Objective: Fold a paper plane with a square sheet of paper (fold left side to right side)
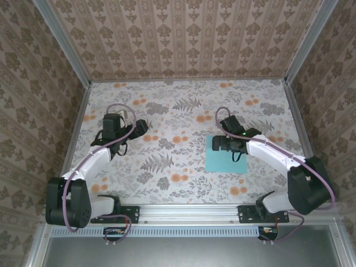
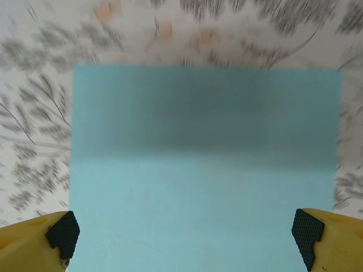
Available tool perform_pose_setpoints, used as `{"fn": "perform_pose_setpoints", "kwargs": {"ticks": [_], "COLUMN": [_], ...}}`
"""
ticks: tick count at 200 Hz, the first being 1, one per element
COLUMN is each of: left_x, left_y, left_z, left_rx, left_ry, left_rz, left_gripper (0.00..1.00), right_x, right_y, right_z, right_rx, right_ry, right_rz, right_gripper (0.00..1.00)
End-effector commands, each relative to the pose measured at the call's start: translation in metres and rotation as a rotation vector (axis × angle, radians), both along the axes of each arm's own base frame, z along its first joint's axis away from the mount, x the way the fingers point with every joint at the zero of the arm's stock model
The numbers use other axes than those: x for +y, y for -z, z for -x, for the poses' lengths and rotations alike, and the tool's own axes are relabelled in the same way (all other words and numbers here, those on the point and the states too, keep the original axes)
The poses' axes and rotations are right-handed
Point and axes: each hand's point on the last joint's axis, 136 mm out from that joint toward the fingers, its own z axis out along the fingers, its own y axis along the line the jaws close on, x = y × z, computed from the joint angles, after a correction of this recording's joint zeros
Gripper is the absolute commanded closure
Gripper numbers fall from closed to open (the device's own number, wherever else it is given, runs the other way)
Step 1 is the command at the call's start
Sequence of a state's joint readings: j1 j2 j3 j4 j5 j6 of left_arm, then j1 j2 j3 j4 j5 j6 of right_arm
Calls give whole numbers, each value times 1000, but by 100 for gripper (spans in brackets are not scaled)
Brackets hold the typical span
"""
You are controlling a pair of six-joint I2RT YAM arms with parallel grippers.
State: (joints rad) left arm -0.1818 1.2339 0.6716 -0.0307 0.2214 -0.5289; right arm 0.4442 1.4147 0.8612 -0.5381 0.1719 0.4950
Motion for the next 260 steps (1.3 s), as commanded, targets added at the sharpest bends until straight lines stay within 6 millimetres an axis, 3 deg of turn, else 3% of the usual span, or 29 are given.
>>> {"fn": "perform_pose_setpoints", "kwargs": {"ticks": [1, 84, 135, 183, 211, 230, 260], "left_x": [-6, -4, -5, -14, -38, -66, -121], "left_y": [-3, -13, -14, -13, -14, -17, -16], "left_z": [0, -2, -3, -3, 0, 5, 21], "left_rx": [13, -2, 6, 36, 90, 140, 253], "left_ry": [3, 2, 3, 24, 101, 204, 395], "left_rz": [40, 14, 17, 62, 157, 240, 351], "left_gripper": [0, 0, 0, 0, 2, 7, 18], "right_x": [4, 41, 83, 130, 140, 140, 120], "right_y": [23, 65, 70, 67, 53, 32, 6], "right_z": [18, 19, 9, -19, -27, -32, -38], "right_rx": [130, 261, 271, 228, 198, 149, 83], "right_ry": [-12, -70, -76, -107, -112, -125, -110], "right_rz": [43, 37, -59, -136, -169, -178, -162], "right_gripper": [1, 9, 9, 9, 8, 7, 4]}}
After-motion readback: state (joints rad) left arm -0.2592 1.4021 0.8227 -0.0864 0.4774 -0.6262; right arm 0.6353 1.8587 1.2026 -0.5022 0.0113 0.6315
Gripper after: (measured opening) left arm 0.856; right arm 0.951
